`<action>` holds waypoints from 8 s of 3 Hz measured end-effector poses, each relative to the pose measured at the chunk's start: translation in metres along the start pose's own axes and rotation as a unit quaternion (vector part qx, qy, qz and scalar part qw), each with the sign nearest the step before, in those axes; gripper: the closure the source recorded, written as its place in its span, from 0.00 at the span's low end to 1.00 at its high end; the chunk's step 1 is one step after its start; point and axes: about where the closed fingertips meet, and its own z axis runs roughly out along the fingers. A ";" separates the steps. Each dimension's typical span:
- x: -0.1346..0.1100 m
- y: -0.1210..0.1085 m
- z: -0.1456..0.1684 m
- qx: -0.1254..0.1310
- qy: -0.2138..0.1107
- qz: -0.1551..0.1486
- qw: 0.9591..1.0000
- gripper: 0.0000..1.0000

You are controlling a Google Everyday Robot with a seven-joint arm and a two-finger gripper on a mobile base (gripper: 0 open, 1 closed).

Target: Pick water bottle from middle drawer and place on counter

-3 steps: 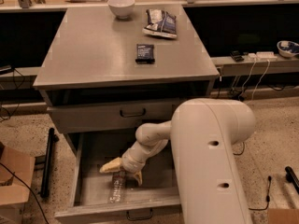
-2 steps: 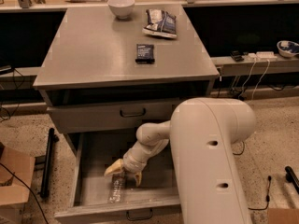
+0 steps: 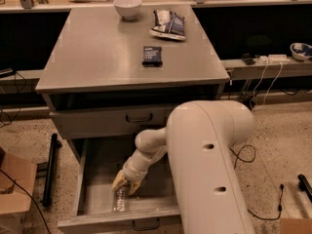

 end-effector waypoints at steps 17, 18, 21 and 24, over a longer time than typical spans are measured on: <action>0.111 0.283 -0.621 0.242 -0.407 -0.793 0.384 1.00; 0.090 0.349 -0.612 0.177 -0.389 -0.810 0.401 1.00; 0.014 0.344 -0.560 0.174 -0.327 -0.847 0.382 1.00; -0.106 0.303 -0.507 0.230 -0.243 -0.844 0.419 1.00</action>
Offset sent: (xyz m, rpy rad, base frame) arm 0.0131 -0.0247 0.0839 0.0767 -0.2364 -0.0095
